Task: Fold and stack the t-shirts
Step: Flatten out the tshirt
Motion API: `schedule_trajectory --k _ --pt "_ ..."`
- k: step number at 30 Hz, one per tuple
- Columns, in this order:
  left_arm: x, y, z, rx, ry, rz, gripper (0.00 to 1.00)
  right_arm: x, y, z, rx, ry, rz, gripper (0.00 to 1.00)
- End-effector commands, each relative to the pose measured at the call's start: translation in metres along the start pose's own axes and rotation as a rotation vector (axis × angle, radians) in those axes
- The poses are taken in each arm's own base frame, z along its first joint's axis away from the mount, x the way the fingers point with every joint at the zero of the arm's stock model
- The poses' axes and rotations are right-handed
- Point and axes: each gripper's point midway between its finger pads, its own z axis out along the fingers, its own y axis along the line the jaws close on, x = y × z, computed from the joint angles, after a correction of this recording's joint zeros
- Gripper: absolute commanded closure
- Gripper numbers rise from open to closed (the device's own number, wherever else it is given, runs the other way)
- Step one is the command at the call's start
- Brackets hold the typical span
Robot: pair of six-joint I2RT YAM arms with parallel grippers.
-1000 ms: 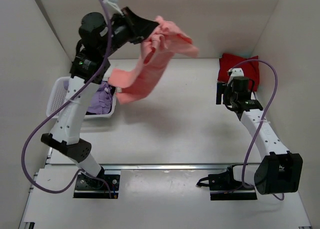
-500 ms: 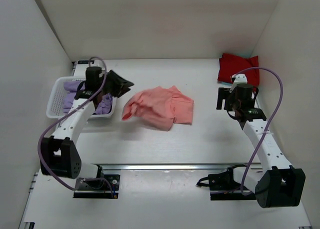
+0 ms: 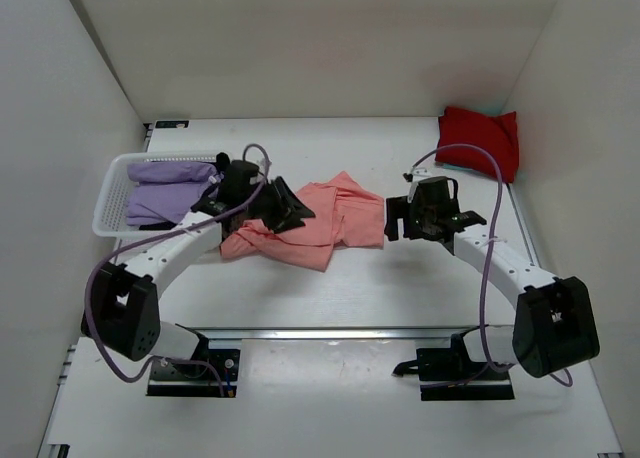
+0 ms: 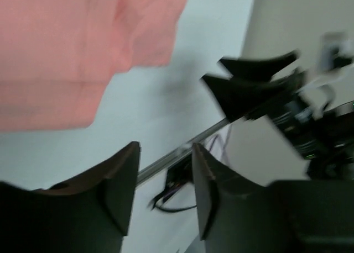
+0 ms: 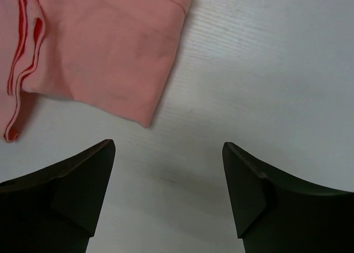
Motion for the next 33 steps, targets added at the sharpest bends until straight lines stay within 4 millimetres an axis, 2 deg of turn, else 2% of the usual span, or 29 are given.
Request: schedule_trajectory --k 1,3,5,6,9,13,17,18,19,20,21,23,25,26,27,29,30,31,33 --pt "0.034 0.050 0.010 -0.140 0.077 -0.056 0.44 0.001 0.002 0.008 -0.011 -0.001 0.113 0.24" --pt "0.042 0.071 0.017 -0.213 0.091 -0.067 0.35 0.003 -0.004 0.012 -0.014 0.009 0.168 0.25" --pt "0.044 0.087 0.027 -0.282 0.091 -0.043 0.35 0.004 -0.008 0.015 -0.013 0.020 0.214 0.27" --pt "0.053 0.099 0.032 -0.337 0.127 -0.045 0.37 0.004 -0.011 0.015 -0.007 0.021 0.229 0.27" --pt "0.060 0.118 0.043 -0.435 0.147 -0.033 0.37 0.005 -0.018 0.021 0.008 0.028 0.255 0.26" --pt "0.070 0.132 0.060 -0.467 0.177 -0.045 0.36 0.007 -0.021 0.027 0.000 0.045 0.296 0.22" --pt "0.072 0.138 0.074 -0.489 0.196 -0.029 0.38 0.006 -0.013 0.035 -0.050 0.047 0.341 0.21" --pt "0.071 0.139 0.079 -0.492 0.202 -0.035 0.42 0.002 -0.013 0.038 -0.069 0.038 0.352 0.21" --pt "0.071 0.142 0.080 -0.502 0.207 -0.041 0.53 0.005 -0.010 0.040 -0.075 0.051 0.374 0.21" --pt "0.070 0.145 0.083 -0.501 0.215 -0.046 0.82 0.004 -0.006 0.044 -0.100 0.047 0.386 0.20" --pt "0.068 0.143 0.083 -0.497 0.215 -0.047 0.99 0.002 -0.003 0.049 -0.116 0.040 0.381 0.20" --pt "0.062 0.143 0.083 -0.487 0.204 -0.049 1.00 0.001 0.003 0.056 -0.149 0.043 0.410 0.20" --pt "0.052 0.131 0.074 -0.471 0.189 -0.044 1.00 -0.007 0.009 0.060 -0.185 0.027 0.442 0.20" --pt "0.046 0.118 0.072 -0.443 0.184 -0.034 1.00 -0.010 0.005 0.063 -0.185 0.020 0.457 0.22" --pt "0.035 0.102 0.064 -0.406 0.154 -0.035 1.00 -0.013 0.009 0.063 -0.206 0.018 0.466 0.24" --pt "0.011 0.055 0.045 -0.325 0.106 -0.013 1.00 -0.021 0.004 0.061 -0.205 0.000 0.488 0.26" --pt "-0.006 0.021 0.033 -0.262 0.062 0.018 1.00 -0.025 0.002 0.059 -0.205 -0.009 0.491 0.30" --pt "-0.013 0.012 0.017 -0.268 0.042 0.018 1.00 -0.025 0.000 0.058 -0.210 -0.007 0.512 0.31" --pt "-0.032 -0.023 -0.006 -0.210 -0.001 0.039 1.00 -0.023 0.002 0.054 -0.231 -0.003 0.552 0.32"
